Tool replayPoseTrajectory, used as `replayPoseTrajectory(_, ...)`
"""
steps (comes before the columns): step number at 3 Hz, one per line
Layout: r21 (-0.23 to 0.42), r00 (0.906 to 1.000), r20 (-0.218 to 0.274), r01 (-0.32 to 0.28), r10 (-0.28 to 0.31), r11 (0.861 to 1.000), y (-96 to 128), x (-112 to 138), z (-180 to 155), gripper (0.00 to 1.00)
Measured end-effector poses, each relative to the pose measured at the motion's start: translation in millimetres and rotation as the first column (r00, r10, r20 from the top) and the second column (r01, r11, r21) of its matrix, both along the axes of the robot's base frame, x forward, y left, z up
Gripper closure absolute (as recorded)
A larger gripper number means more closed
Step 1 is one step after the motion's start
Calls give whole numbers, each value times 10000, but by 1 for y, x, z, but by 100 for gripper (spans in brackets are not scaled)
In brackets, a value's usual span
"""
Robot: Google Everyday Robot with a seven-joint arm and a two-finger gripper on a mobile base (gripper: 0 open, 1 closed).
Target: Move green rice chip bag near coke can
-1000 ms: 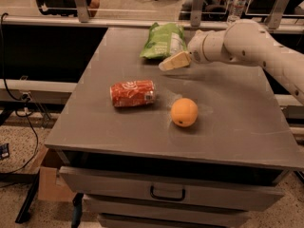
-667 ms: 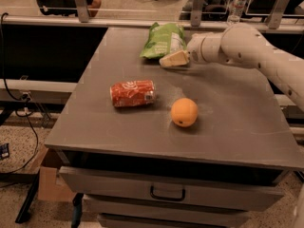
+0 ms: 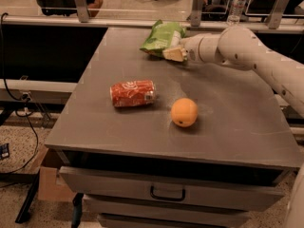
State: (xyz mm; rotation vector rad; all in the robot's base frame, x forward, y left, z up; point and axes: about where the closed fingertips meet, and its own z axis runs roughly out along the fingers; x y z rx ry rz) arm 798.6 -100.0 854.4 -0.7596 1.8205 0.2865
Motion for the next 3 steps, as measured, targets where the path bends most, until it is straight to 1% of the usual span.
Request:
replayPoseTrajectory(1,-30,9998,55,-211,211,9998,5,3,5,92)
replayPoseTrajectory(2,25,9958,-183,-892,892,9960,7,-19,24,100)
replayPoseTrajectory(3,-71,9833,-815,-1640,1629,9864,5,-57,36,100)
